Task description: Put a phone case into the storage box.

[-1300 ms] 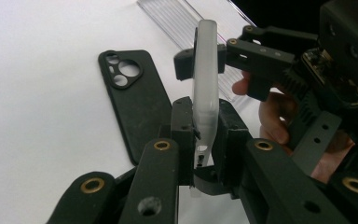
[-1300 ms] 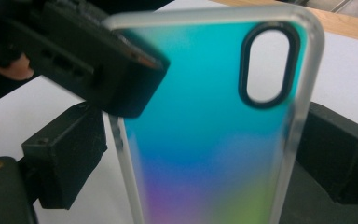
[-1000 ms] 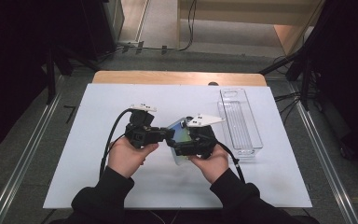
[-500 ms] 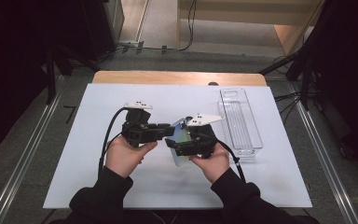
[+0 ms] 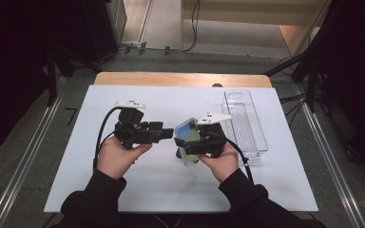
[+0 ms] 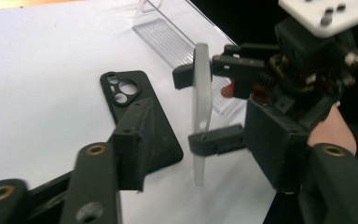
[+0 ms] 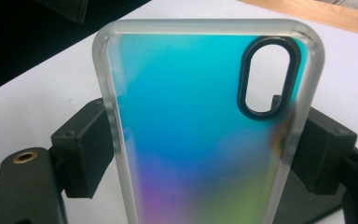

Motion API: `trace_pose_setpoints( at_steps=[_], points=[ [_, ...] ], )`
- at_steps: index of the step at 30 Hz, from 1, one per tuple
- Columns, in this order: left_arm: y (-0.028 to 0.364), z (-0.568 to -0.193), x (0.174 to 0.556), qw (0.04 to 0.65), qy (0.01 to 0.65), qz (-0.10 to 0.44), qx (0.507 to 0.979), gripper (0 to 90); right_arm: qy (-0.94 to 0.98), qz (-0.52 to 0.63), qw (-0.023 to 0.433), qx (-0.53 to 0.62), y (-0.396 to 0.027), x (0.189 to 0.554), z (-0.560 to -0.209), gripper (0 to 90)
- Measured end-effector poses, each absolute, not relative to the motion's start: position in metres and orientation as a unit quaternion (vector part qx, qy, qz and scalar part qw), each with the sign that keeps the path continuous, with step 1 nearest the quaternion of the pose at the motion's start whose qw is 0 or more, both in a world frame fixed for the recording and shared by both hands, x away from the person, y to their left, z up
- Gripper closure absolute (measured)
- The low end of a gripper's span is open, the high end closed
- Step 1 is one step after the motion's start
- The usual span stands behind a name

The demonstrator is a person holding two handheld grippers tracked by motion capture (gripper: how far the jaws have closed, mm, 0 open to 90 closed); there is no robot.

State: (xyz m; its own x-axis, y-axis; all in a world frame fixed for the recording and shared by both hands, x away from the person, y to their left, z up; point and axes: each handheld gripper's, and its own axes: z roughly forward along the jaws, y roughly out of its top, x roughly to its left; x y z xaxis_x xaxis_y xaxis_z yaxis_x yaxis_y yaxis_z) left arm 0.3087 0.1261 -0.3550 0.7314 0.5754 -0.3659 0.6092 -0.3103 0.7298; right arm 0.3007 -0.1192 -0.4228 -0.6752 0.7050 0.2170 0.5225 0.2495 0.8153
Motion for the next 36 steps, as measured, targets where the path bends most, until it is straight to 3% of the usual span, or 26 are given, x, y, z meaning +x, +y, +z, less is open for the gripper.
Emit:
trace_pose_setpoints(
  at_steps=[4, 13, 36],
  points=[
    [0.128, -0.362, 0.309, 0.455, 0.352, -0.015, 0.818, 33.1, 0.782, 0.476, 0.088, 0.393, -0.126, 0.304, -0.422, 15.9],
    [0.137, -0.386, 0.309, 0.464, 0.309, -0.02, 0.83, 29.4, 0.784, 0.479, 0.084, 0.386, -0.135, 0.305, -0.418, 15.9],
    [0.165, -0.444, 0.295, 0.433, 0.293, -0.032, 0.852, 27.2, 0.787, 0.492, 0.074, 0.365, -0.144, 0.305, -0.412, 15.8]
  ],
)
